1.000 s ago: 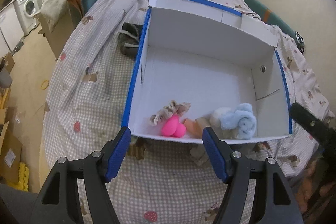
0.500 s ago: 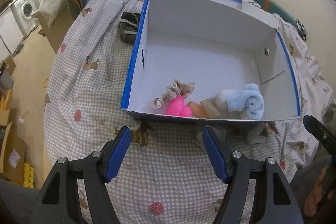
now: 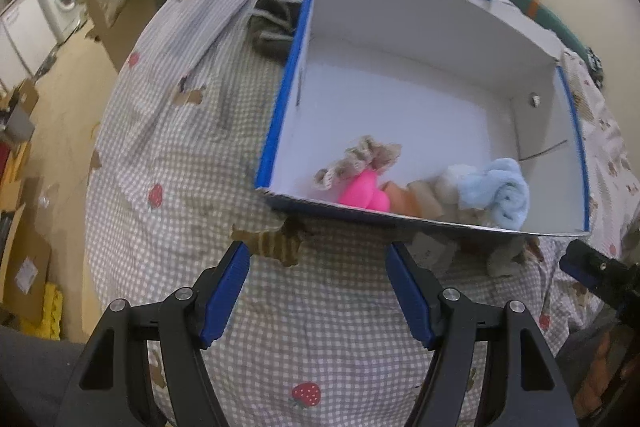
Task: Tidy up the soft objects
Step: 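Pull both tools back from the box toward the white cloth and plastic bag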
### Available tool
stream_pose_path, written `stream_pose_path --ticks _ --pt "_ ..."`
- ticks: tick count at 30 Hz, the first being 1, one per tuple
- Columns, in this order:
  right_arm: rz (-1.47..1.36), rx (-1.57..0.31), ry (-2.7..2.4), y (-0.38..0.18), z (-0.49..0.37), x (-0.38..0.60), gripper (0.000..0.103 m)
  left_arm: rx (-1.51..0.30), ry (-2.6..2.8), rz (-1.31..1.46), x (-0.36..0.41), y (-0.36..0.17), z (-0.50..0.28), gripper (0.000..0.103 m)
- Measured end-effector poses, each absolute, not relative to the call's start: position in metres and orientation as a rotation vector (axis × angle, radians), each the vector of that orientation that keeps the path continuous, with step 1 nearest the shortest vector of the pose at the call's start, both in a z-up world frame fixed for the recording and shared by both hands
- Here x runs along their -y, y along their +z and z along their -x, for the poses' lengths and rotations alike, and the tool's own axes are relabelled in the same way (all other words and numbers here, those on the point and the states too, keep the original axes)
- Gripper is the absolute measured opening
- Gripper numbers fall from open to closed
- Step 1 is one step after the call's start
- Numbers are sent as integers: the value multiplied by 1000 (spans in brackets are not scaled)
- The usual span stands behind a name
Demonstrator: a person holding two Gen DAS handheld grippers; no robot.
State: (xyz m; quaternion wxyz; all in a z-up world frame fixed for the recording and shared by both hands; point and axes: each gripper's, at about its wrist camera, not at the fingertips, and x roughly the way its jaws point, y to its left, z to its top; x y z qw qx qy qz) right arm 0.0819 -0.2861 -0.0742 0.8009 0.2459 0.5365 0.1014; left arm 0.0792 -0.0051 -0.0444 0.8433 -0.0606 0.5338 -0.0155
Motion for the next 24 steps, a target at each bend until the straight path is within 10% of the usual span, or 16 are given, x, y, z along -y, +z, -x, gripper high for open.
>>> stream_pose_path --ticks 14,16,17,24 --pt "-203 -1371 117 -129 -122 233 82 -1165 -14 104 11 -57 -82 68" --pt "-207 -1349 129 -131 -124 232 66 -1182 -28 85 18 -63 -81 68" --pt "-190 -1343 132 -130 -127 231 34 -1196 -34 73 22 -66 -81 68" --pt "-259 -1317 141 -123 -124 242 14 -1237 -147 -28 66 -86 -73 68"
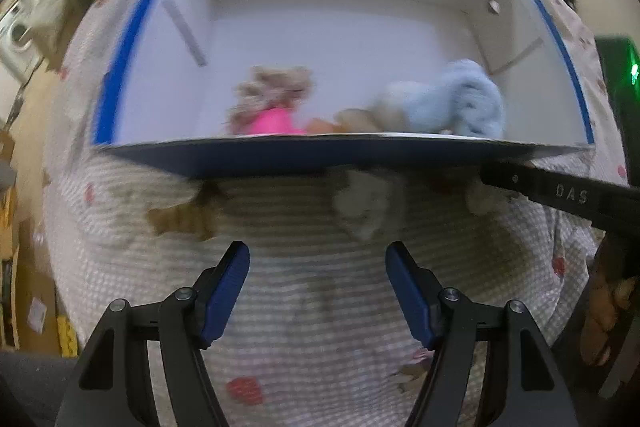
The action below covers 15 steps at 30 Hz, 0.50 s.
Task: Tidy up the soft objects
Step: 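Pull both tools back from the box toward the white cloth and plastic bag, then grasp the clear plastic bag with the left tool while the right tool grasps the white cloth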
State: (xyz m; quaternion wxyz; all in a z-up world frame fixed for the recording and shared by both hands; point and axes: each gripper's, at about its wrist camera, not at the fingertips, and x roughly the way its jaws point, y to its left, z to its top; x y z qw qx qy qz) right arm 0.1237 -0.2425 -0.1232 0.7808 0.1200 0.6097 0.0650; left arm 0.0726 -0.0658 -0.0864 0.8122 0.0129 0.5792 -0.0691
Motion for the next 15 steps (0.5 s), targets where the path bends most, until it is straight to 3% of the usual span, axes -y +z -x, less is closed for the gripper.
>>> stream_pose_path --ticks 15 --pt "-288 -1278 160 -110 -116 259 10 -1289 -115 -3 115 -128 -94 68"
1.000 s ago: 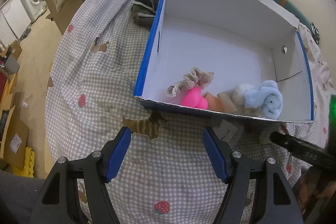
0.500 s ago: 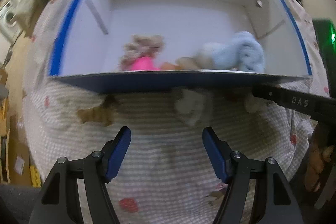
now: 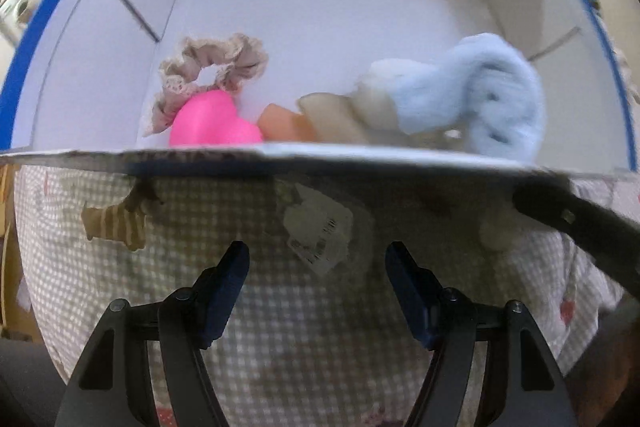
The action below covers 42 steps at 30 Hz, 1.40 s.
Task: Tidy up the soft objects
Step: 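Grasp the clear plastic bag with the left tool while the right tool grasps the white cloth, then carry the plastic bag and white cloth with both tools into the box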
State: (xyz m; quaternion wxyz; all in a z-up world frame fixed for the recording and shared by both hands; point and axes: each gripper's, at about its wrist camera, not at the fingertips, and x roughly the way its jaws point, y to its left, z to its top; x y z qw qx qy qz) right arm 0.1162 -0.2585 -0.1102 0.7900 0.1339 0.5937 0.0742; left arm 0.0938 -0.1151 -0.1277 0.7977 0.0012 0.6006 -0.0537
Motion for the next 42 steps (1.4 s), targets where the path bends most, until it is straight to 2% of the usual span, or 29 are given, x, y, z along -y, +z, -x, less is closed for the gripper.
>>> stream_pose_path --ticks 10,13,15,16,17,20,32,36,42 --pt "-288 -1272 177 -108 -114 256 10 -1280 -5 33 104 -138 -114 66" --pt "-283 -1270 181 -107 -114 254 10 -1268 5 25 102 -135 -113 54" --pt "-279 -1269 183 -107 -114 253 10 -1278 13 23 99 -134 -112 40" --pt "-278 -1268 184 -107 -113 253 10 -1279 15 30 97 -133 -110 28" --pt "-276 -1266 185 -106 -112 252 10 -1282 14 33 95 -133 -109 21" --pt "-266 -1262 190 -106 -110 251 10 -1296 -9 45 88 -133 -108 15" --pt "-275 -1232 250 -91 -92 242 10 -1257 38 -17 55 -98 -82 13" --pt "-308 -1194 335 -69 -79 234 10 -1260 -3 -27 48 -83 -62 13" --pt "-359 -1113 411 -32 -71 235 10 -1160 -40 -58 46 -42 -37 13"
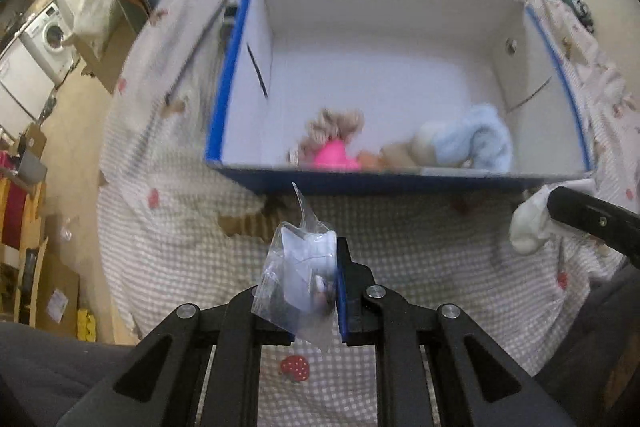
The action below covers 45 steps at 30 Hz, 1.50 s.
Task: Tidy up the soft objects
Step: 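Carry the plastic bag and white cloth with both tools into the box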
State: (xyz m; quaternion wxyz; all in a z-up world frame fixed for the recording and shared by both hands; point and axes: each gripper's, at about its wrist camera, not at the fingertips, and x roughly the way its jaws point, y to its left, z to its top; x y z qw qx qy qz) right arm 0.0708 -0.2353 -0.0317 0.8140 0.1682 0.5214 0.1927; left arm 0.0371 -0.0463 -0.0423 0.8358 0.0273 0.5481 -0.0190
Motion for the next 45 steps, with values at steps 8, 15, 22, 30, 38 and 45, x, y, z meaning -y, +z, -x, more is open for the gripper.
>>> stream_pose_path --ticks 8,15,22,30,38,45 --pt "-410 -894 447 22 -84 242 10 -1023 -60 -42 56 17 -61 13" --pt "-461 -840 392 7 -112 256 10 -980 -35 -33 45 25 -104 13" --pt "-453 -885 327 -22 -132 258 10 -990 -37 -86 57 7 -136 13" --pt "-381 -965 284 -46 -141 251 11 -986 -64 -112 68 -27 -154 13" --pt "-371 -1021 271 -63 -148 247 11 -1041 -67 -98 68 -50 -167 13" --pt "-382 -1036 265 -68 -147 247 11 -1064 -90 -72 69 -52 -167 18"
